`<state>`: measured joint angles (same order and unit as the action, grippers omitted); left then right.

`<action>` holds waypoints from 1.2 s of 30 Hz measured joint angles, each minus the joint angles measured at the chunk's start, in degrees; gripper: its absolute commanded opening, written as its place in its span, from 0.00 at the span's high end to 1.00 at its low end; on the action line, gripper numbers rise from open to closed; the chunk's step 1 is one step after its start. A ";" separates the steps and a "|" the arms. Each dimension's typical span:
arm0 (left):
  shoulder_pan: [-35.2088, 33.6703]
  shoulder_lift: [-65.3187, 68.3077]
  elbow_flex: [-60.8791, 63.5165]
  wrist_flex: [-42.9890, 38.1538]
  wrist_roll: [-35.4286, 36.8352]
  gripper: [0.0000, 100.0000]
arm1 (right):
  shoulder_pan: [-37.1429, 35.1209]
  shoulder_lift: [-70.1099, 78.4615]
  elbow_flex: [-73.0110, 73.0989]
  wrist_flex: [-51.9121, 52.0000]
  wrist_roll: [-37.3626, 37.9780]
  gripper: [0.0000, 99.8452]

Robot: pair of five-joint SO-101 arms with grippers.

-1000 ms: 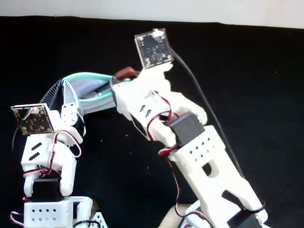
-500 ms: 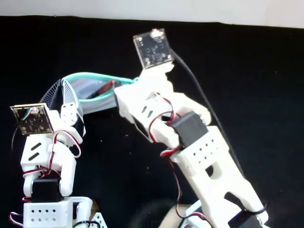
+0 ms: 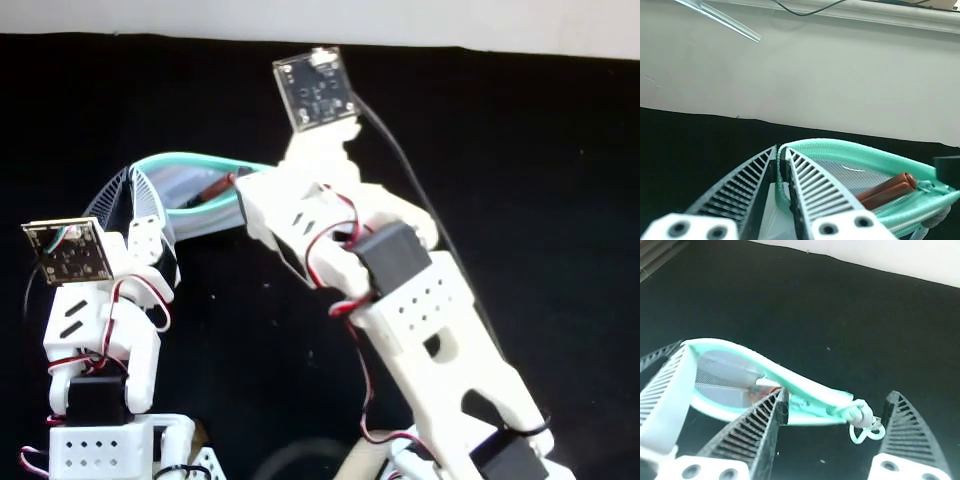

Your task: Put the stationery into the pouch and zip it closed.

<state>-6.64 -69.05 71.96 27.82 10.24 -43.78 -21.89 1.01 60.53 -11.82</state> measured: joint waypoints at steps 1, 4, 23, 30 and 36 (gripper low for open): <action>0.00 0.00 0.00 0.00 0.00 0.99 | 0.00 0.70 0.00 -0.79 0.00 0.71; 0.00 0.00 0.00 0.00 0.00 0.99 | 0.00 2.81 0.00 -2.64 0.00 0.71; -0.35 0.00 0.00 -0.09 0.00 0.99 | -4.22 11.60 -1.23 -5.45 0.53 0.71; -0.53 -0.09 0.09 -0.09 0.00 0.99 | -5.27 11.16 0.97 -5.45 0.44 0.71; -0.26 -0.09 0.09 -0.09 0.00 0.99 | -4.04 11.52 1.05 -5.54 0.44 0.71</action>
<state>-6.90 -69.14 72.04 27.74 10.24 -47.82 -10.37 2.07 54.99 -11.38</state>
